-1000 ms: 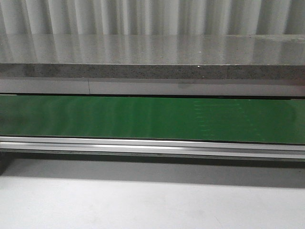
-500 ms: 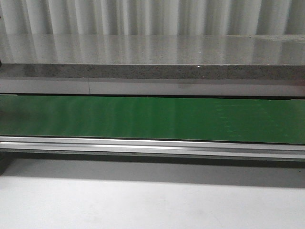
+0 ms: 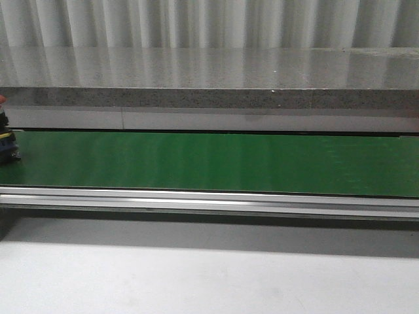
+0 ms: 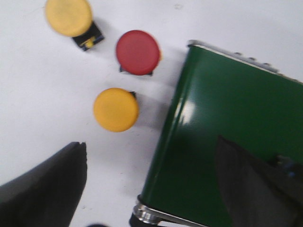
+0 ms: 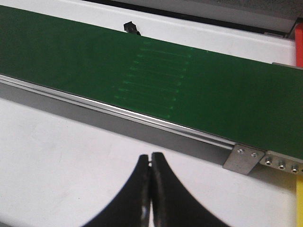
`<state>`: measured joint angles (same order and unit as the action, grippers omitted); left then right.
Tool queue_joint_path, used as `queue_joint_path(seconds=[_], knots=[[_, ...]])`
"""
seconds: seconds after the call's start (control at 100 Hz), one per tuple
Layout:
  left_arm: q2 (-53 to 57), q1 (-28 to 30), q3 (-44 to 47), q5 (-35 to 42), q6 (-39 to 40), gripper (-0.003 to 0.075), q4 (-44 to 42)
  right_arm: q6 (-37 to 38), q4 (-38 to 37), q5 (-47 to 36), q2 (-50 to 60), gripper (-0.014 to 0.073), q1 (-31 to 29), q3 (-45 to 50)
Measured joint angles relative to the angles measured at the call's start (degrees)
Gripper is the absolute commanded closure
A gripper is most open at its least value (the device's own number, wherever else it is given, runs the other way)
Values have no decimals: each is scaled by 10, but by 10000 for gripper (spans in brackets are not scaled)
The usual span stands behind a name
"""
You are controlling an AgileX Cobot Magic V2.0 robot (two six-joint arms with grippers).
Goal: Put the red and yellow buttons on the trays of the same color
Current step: 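Set the red button on the belt's near end and release, then grasp a yellow push-button on the table with the left gripper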
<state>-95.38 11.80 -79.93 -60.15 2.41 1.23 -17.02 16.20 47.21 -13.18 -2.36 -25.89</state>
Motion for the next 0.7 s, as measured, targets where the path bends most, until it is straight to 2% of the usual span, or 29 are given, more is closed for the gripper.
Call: queue_joint_path(seconds=[0.29, 0.63, 0.7], knots=[[-63, 34, 0, -20, 6, 176, -12, 0, 0, 0, 0, 660, 0, 0], [-116, 34, -4, 20, 14, 176, -6, 0, 0, 0, 0, 660, 0, 0], [-122, 34, -4, 32, 14, 203, -5, 0, 0, 0, 0, 660, 0, 0]])
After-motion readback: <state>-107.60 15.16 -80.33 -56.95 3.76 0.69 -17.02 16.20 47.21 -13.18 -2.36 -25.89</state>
